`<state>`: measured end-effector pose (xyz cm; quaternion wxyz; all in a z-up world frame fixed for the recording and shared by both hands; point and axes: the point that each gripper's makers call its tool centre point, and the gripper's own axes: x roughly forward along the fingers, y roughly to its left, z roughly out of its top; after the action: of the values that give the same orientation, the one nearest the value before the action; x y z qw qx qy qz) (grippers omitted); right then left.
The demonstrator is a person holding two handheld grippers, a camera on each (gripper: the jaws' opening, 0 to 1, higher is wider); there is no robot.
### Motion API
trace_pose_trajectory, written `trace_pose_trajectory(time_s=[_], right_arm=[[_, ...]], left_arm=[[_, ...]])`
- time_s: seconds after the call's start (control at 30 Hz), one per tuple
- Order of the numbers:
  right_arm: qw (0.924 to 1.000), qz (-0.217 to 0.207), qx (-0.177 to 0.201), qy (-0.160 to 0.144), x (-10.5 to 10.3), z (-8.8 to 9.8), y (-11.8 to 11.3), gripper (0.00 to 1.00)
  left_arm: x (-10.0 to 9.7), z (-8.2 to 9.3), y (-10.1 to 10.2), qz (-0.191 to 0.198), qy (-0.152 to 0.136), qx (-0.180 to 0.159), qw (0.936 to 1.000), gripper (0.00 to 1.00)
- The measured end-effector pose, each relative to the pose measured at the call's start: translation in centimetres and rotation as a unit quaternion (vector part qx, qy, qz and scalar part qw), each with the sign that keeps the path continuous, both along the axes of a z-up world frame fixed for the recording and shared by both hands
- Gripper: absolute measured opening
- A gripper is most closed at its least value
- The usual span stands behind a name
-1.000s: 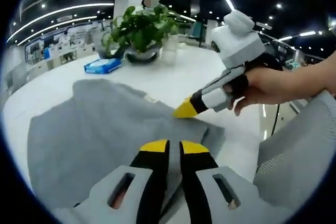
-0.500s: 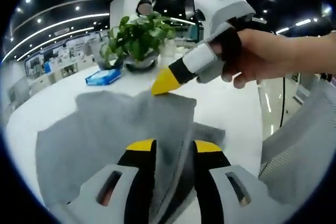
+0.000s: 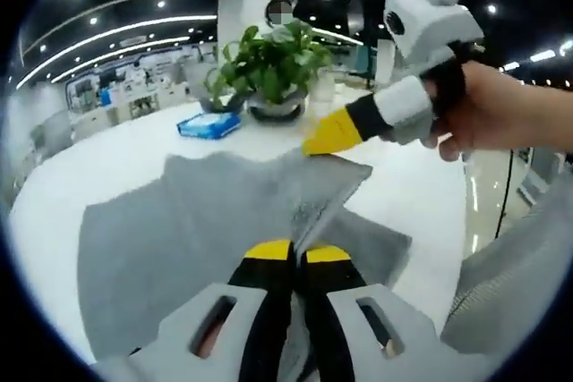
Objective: Open the folded towel by lifting each exposed corner and separating the folded layers until the towel lies flat within the target outline without major curled edges
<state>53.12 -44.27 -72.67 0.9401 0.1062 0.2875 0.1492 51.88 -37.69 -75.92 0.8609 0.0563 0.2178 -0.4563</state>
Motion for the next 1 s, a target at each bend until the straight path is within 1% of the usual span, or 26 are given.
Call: trace_pose_trajectory(time_s=[0.07,0.13,0.23,0.27,0.33,0.4,0.47,0.57,0.63,0.7,0.8,0.83,0.9,1.0], right_arm=[[0.9999,-0.002,0.013,-0.006,0.1,0.3,-0.1,0.07],[0.9999,-0.005,0.013,-0.004,0.1,0.3,-0.3,0.07],[0.9999,-0.012,0.008,-0.003,0.2,-0.1,-0.8,0.07],[0.9999,-0.012,0.009,0.0,0.2,-0.3,-0.9,0.07],[0.9999,-0.009,0.008,0.008,0.1,-0.7,-0.7,0.07],[0.9999,-0.003,-0.007,0.014,0.0,-1.4,-0.6,0.07],[0.9994,0.007,-0.018,0.027,-0.2,-2.3,-0.2,0.07],[0.9967,0.029,-0.047,0.06,-0.7,-4.5,0.2,0.09],[0.9948,0.039,-0.059,0.073,-0.9,-5.4,0.4,0.09],[0.9917,0.05,-0.082,0.086,-1.2,-6.4,0.5,0.1],[0.9831,0.077,-0.129,0.105,-1.6,-8.1,0.6,0.12],[0.9809,0.083,-0.139,0.108,-1.7,-8.5,0.7,0.13],[0.9792,0.09,-0.142,0.114,-1.7,-9.2,0.9,0.13],[0.9789,0.09,-0.138,0.121,-1.8,-9.7,1.1,0.13]], left_arm=[[0.5,0.6,0.4,0.005,-0.006,-0.002,1.0,0.01],[0.9,1.0,0.8,0.01,-0.012,-0.004,0.9999,0.01],[1.8,1.5,1.7,0.021,-0.016,-0.005,0.9996,0.01],[2.3,1.7,2.1,0.031,-0.016,-0.008,0.9994,0.02],[2.7,2.4,2.7,0.039,-0.022,-0.019,0.9988,0.02],[3.0,2.7,3.1,0.044,-0.026,-0.019,0.9985,0.02],[3.5,3.0,3.6,0.05,-0.032,-0.016,0.9981,0.02],[4.1,3.9,4.8,0.068,-0.035,-0.028,0.9967,0.02],[4.6,4.6,5.7,0.083,-0.04,-0.034,0.9952,0.02],[5.1,5.2,6.7,0.094,-0.046,-0.039,0.9937,0.02],[5.9,6.0,8.2,0.112,-0.054,-0.043,0.9913,0.02],[6.3,6.2,8.9,0.12,-0.059,-0.04,0.9903,0.02],[6.9,6.5,10.0,0.131,-0.068,-0.037,0.9883,0.02],[7.7,6.6,11.8,0.149,-0.071,-0.032,0.9857,0.02]])
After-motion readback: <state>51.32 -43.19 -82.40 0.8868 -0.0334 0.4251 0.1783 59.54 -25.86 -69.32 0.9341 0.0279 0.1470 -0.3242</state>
